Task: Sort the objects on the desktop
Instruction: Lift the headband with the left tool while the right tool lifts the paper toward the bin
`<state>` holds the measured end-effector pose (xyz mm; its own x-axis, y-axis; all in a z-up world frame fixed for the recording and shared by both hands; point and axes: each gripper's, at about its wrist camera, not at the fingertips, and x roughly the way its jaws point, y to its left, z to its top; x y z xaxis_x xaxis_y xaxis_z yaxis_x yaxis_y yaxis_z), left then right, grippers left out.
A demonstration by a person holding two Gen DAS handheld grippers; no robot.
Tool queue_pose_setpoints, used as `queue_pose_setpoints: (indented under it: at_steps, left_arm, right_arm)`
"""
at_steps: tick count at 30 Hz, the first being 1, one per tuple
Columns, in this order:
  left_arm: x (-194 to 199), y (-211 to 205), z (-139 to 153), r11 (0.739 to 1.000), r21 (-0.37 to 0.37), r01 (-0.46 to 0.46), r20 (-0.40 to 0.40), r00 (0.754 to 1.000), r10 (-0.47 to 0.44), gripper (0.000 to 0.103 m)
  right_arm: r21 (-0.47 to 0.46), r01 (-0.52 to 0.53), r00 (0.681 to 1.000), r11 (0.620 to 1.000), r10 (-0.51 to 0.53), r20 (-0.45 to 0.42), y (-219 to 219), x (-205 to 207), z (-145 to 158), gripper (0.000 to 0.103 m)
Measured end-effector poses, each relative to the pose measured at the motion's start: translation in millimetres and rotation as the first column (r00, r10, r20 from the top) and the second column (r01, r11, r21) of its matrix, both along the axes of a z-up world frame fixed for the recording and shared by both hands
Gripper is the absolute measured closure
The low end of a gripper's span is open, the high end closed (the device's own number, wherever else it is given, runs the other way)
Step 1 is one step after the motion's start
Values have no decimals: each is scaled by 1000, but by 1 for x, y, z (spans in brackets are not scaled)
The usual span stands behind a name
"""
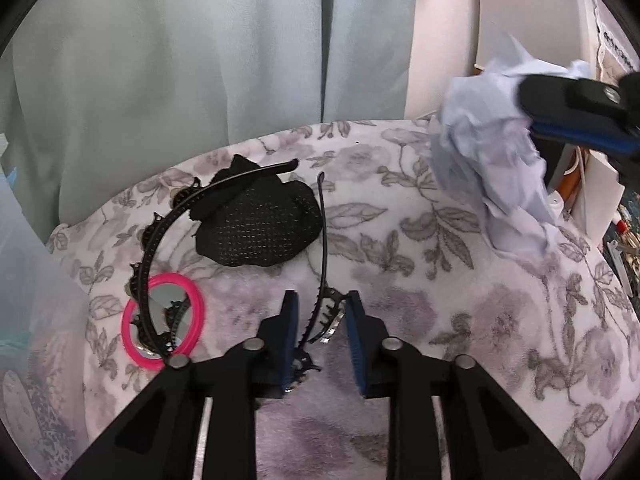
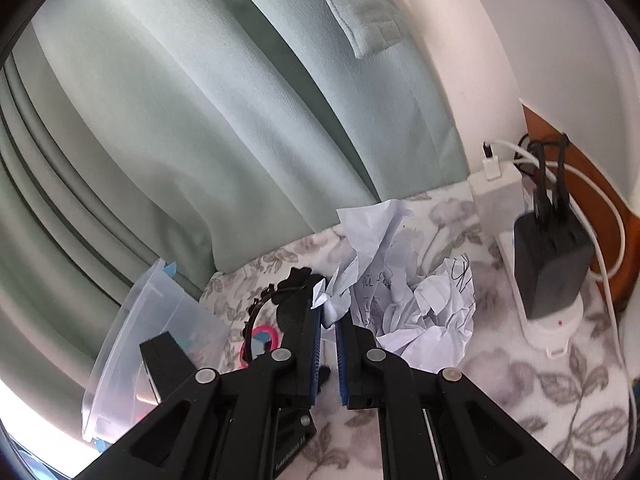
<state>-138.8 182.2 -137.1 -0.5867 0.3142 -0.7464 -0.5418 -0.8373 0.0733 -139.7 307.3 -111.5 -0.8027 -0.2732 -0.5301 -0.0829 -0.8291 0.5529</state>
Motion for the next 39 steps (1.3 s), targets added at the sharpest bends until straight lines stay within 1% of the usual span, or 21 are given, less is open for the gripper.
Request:
queue_pose_setpoints:
  at_steps: [2, 6, 7, 9, 14, 20, 26, 29, 32, 39]
  left_arm:
    - [1, -2, 2, 1000, 11, -3, -5, 1000, 3, 81]
    - [10, -8, 12, 999, 31, -19, -48, 999, 21, 84]
    - [12, -11, 17, 999, 45, -22, -58, 998, 24, 84]
    - [17, -16, 27, 997, 77, -30, -79, 996, 36, 88]
    - [27, -34, 47, 986, 159, -51, -91, 994, 66, 88]
    - [46, -62, 72, 961, 261, -90, -101, 988, 120, 88]
    - [70, -81, 96, 942, 315, -118, -111, 981, 160, 88]
    - [82, -95, 109, 920, 375, -112, -122, 978, 169, 88]
    - [95, -104, 123, 911, 398, -107, -146, 973, 178, 88]
    - [119, -129, 150, 880, 467, -87, -178, 966, 190, 88]
  right_arm:
    - [-6, 1, 1000, 1000, -1, 0, -2, 4, 0, 95]
    - [-26, 2, 1000, 1000, -2, 0, -5, 13, -1, 95]
    - [-29, 4, 1000, 1000, -4, 0, -6, 15, -1, 95]
    - [-35, 10, 1000, 999, -10, 2, -8, 19, -1, 95]
    - [-58, 17, 1000, 998, -17, 1, -13, 30, 1, 95]
    - [-65, 4, 1000, 998, -4, -3, -29, 43, 7, 95]
    - [-61, -23, 1000, 998, 23, -7, -46, 51, 13, 95]
    - [-53, -37, 999, 998, 37, -14, -56, 55, 19, 95]
    - [-45, -49, 999, 998, 48, -24, -64, 59, 25, 95]
    - [-47, -93, 995, 995, 90, -52, -81, 66, 38, 95]
